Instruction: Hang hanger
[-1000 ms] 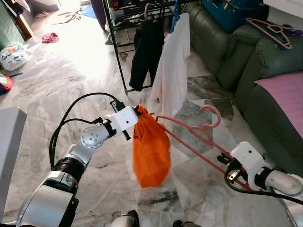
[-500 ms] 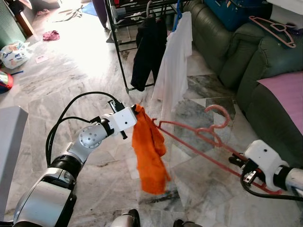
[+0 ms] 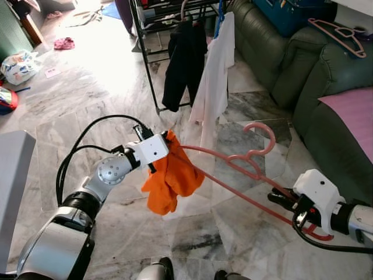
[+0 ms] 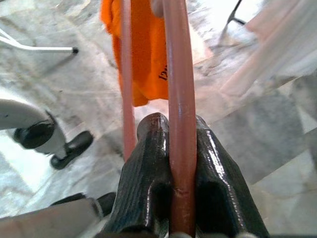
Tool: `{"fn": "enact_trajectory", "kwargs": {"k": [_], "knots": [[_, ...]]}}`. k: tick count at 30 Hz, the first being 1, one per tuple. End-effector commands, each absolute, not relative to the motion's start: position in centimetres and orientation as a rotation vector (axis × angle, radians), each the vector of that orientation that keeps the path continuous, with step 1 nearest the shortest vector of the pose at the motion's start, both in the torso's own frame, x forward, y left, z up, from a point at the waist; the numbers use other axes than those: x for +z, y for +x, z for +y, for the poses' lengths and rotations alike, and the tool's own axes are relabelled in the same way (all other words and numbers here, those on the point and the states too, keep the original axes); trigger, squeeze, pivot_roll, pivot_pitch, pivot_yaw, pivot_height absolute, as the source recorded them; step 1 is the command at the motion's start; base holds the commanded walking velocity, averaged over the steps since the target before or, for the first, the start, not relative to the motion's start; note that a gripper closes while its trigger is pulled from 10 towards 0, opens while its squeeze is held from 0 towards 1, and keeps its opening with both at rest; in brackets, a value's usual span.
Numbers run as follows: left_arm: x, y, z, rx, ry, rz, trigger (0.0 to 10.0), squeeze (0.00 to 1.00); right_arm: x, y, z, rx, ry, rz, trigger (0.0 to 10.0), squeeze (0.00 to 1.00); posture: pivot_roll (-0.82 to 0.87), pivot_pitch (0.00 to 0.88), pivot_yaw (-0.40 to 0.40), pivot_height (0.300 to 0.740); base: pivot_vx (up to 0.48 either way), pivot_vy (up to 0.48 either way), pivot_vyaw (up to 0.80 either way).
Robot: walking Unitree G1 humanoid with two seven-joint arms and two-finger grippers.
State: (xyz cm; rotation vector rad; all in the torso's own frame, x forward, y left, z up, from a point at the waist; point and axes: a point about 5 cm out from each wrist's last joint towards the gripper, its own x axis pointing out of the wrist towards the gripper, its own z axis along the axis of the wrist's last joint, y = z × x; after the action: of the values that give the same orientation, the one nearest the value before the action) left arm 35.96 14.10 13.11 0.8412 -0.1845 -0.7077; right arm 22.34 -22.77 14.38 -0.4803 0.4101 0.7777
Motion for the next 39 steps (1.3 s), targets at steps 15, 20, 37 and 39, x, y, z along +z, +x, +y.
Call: {"fn": "enact_trajectory", "kwargs": {"k": [15,20,37,39], "knots": [[13.5,36.1,14.3,-0.717,0.851,-0.186,10.0,0.0,11.3,22.2,-23.5,0.735,-0.605,0.548,10.0,0.0,-0.05,0.202,0.089,0.74,0.0,0.0,0.0],[13.7,36.2,14.8,-0.7,0.848,-0.185,10.0,0.0,11.1,22.2,-23.6,0.736,-0.593,0.548,10.0,0.0,-0.04,0.201,0.089,0.74,0.0,0.0,0.0],[12.6,35.5,13.7,-0.753,0.816,-0.175,10.0,0.0,11.5,24.8,-24.3,0.582,-0.645,0.435,10.0,0.0,-0.04,0.2,0.089,0.74,0.0,0.0,0.0],[12.5,35.6,13.6,-0.74,0.823,-0.165,10.0,0.0,11.7,24.7,-23.7,0.612,-0.619,0.42,10.0,0.0,-0.04,0.199,0.09,0.74,0.0,0.0,0.0]]}}
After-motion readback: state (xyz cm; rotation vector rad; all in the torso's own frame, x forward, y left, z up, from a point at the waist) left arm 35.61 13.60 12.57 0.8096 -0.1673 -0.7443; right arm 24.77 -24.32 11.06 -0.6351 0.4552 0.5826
